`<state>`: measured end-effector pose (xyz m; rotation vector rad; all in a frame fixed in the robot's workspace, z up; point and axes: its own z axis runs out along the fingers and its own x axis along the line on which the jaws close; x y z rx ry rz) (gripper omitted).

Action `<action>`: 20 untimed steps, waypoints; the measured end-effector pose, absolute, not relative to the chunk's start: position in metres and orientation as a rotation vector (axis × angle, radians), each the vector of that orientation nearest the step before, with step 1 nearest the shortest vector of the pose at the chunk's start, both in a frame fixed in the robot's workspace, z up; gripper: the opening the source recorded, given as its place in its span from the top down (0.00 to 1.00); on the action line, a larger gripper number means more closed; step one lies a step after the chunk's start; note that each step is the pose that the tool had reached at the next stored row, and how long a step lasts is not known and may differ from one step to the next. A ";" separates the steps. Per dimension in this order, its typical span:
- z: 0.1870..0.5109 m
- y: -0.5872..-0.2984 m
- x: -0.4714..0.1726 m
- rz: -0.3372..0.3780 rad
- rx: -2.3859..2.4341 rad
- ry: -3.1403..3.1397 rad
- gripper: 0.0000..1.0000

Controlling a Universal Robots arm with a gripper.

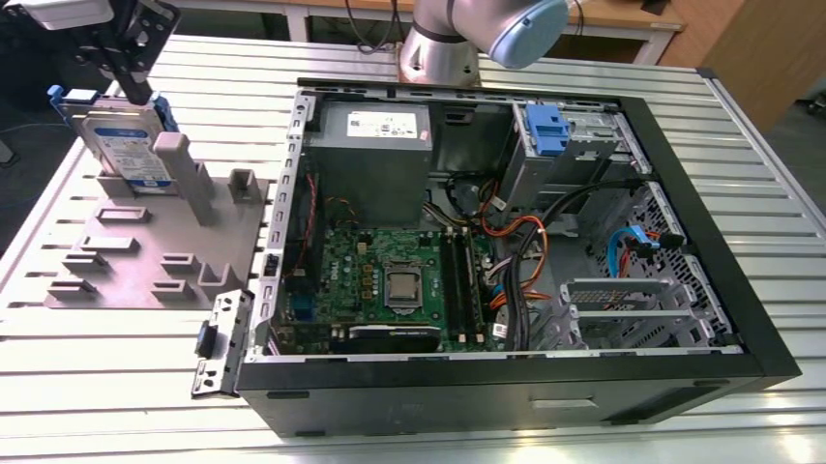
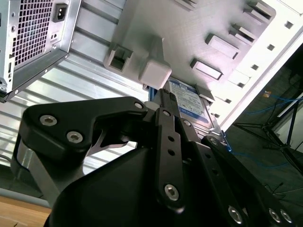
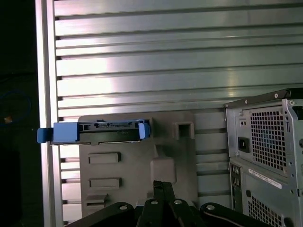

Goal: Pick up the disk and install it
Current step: 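Reach for the disk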

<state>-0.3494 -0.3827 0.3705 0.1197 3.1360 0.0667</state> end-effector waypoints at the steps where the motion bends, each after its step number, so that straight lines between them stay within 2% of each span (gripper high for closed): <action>1: 0.370 -0.383 -0.350 0.067 0.120 3.136 0.89; 20: 0.369 -0.383 -0.353 0.066 0.120 3.147 0.89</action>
